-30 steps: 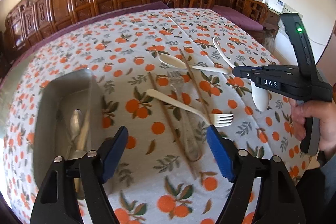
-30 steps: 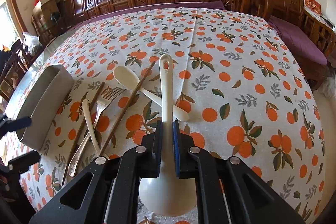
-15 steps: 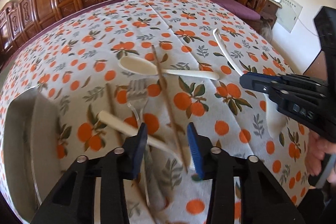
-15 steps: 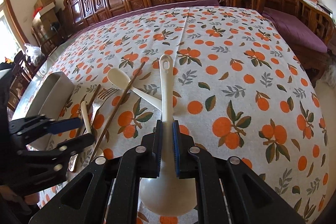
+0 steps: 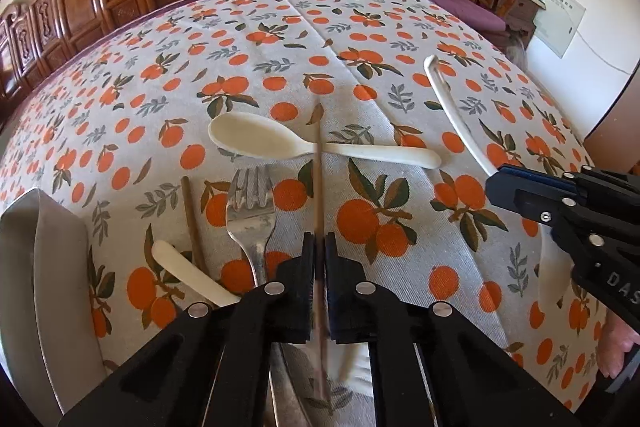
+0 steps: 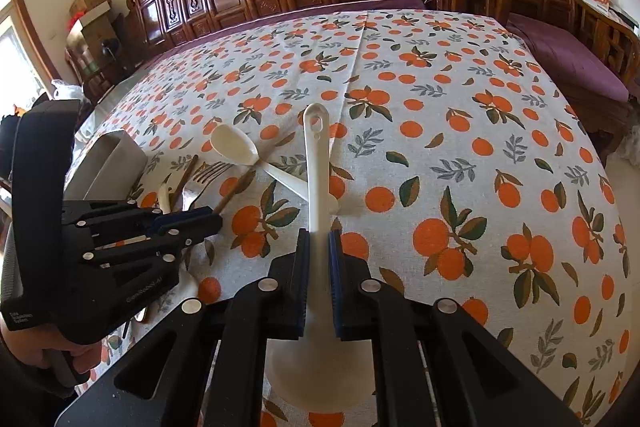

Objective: Organize utensils
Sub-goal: 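Grasp a wooden chopstick with the left tool while the right tool holds the white spoon, then carry the chopstick into the grey tray with the left tool while the right tool holds the spoon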

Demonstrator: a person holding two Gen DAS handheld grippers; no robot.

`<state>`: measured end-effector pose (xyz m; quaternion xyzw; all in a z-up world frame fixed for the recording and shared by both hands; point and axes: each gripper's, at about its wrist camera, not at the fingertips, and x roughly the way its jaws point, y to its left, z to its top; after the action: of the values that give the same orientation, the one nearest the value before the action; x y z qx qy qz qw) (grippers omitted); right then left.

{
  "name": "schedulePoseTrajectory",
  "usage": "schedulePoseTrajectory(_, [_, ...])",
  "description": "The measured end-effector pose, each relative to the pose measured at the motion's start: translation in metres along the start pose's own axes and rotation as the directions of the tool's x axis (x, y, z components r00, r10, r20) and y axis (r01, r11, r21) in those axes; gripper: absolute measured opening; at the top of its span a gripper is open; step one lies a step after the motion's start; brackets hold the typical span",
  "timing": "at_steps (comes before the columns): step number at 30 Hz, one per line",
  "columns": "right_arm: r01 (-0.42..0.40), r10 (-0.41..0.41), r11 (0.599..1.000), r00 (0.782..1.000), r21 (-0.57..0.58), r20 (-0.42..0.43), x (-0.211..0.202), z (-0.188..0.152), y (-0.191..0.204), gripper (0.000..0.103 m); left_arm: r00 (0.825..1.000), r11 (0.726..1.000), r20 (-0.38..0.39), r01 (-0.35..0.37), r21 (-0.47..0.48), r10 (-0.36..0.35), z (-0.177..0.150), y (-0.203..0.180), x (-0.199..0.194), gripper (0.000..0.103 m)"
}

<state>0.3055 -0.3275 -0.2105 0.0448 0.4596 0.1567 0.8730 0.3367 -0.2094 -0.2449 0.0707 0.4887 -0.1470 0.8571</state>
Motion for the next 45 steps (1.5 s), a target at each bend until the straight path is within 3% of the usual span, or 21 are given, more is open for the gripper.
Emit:
schedulePoseTrajectory(17, [-0.005,0.006,1.0,1.0,-0.03,0.014,-0.008,-0.006,0.032,0.011,0.996,0.999,0.087,-0.026,0.03,0.023,-0.02,0.021,-0.087,0.004])
schedulePoseTrajectory(30, [-0.038,0.04,0.994,0.999,-0.1,0.021,-0.021,-0.017,0.079,0.011,0.992,0.999,0.122,-0.039,-0.025,0.042,-0.051,0.069,-0.135,0.004])
schedulePoseTrajectory(45, [-0.075,0.08,0.981,0.997,-0.179,0.019,-0.025,-0.037,0.137,0.011,0.991,0.989,0.095,-0.086,-0.121,0.098,-0.08,0.144,-0.139,0.004])
